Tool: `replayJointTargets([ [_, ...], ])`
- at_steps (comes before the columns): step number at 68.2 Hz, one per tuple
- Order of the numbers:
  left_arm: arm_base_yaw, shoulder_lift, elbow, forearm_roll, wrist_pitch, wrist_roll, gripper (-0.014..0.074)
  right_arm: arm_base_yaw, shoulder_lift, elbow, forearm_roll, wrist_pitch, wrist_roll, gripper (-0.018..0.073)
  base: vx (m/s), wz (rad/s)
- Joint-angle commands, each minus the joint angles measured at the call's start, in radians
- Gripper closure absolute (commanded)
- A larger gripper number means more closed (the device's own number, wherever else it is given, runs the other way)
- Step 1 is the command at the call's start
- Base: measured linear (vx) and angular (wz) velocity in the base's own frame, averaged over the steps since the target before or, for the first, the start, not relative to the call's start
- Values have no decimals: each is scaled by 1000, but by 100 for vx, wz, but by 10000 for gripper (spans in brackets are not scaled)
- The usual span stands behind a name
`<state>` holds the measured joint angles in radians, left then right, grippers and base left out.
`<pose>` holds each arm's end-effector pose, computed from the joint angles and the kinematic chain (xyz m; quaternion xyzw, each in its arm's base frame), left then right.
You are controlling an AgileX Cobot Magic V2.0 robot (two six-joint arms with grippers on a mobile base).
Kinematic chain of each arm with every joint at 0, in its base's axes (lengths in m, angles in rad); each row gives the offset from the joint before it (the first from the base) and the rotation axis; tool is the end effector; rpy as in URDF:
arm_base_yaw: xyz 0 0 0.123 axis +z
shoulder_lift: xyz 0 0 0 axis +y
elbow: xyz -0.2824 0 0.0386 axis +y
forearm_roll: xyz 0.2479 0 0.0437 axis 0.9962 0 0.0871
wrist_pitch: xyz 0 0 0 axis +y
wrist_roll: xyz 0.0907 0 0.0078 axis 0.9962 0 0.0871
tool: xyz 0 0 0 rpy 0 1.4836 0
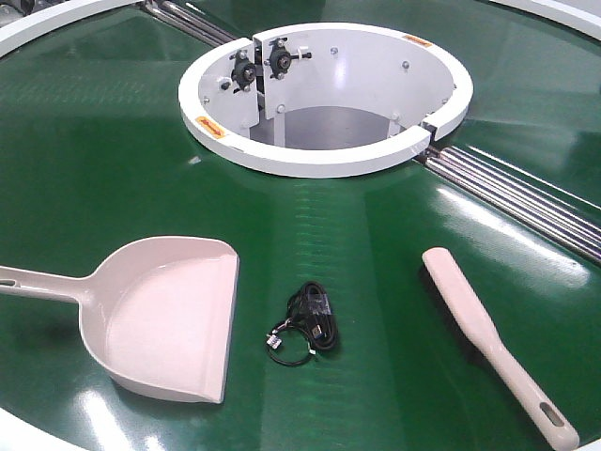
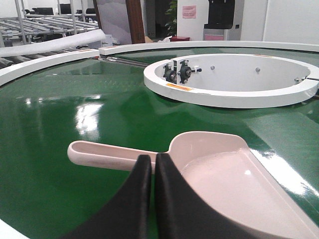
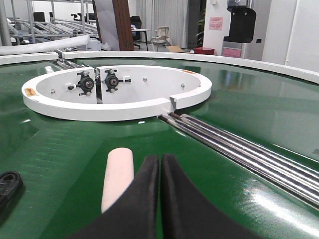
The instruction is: Clean and inspect green conveyor with broom and dustpan
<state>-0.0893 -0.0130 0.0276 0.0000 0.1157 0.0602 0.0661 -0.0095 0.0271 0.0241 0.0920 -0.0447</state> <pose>0.0564 -0.0050 0.1940 0.0539 0.7202 -0.0101 0.6916 0.0567 0.0040 0.1961 -0.0318 0.7143 0.0167 0.6990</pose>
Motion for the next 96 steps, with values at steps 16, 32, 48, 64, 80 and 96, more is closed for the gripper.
replayJointTargets([
  [16, 2, -15, 30, -11, -74, -9, 603, -1, -19, 21, -3, -76, -2, 568, 0, 0],
  [32, 2, -15, 30, -11, -74, -9, 603, -1, -19, 21, -3, -76, -2, 568, 0, 0],
  [48, 2, -15, 30, -10, -78, -9, 603, -1, -19, 21, -3, -76, -2, 568, 0, 0],
  [64, 2, -15, 30, -12, -135, -10, 603, -1, -19, 21, -3, -76, -2, 568, 0, 0],
  [80, 2, 1, -122, -79, -309, -79, 603, -1, -19, 21, -3, -76, -2, 568, 0, 0],
  [96, 2, 226, -486, -9, -6, -38, 603, -1, -19, 21, -3, -76, -2, 568, 0, 0],
])
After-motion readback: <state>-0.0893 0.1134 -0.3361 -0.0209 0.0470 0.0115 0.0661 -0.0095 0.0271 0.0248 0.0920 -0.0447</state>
